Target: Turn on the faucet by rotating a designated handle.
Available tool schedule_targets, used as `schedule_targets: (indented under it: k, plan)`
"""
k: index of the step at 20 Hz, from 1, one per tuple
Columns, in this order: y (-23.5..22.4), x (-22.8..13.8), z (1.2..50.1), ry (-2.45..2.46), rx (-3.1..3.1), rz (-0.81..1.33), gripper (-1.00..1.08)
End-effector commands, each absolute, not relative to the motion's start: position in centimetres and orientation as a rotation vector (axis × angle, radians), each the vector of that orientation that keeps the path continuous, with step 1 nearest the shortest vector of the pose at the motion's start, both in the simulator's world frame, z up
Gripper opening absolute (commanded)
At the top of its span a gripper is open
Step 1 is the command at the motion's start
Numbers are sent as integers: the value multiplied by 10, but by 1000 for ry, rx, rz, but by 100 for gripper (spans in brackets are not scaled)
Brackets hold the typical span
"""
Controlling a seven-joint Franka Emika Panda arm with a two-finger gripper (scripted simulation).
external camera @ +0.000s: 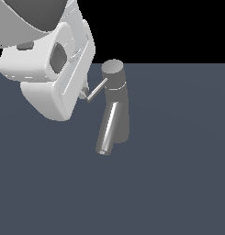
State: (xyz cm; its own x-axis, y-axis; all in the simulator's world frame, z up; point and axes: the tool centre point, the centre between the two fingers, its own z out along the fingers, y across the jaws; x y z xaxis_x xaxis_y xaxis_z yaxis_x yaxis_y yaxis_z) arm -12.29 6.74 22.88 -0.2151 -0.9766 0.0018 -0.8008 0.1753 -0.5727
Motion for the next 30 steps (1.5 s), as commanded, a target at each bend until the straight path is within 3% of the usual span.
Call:
schedule_targets:
  k: [1,30]
  plan:
    - [54,-131,221,2126,-1670,-655,-100]
    - [0,-148,220,2121,-1672,-656,-100]
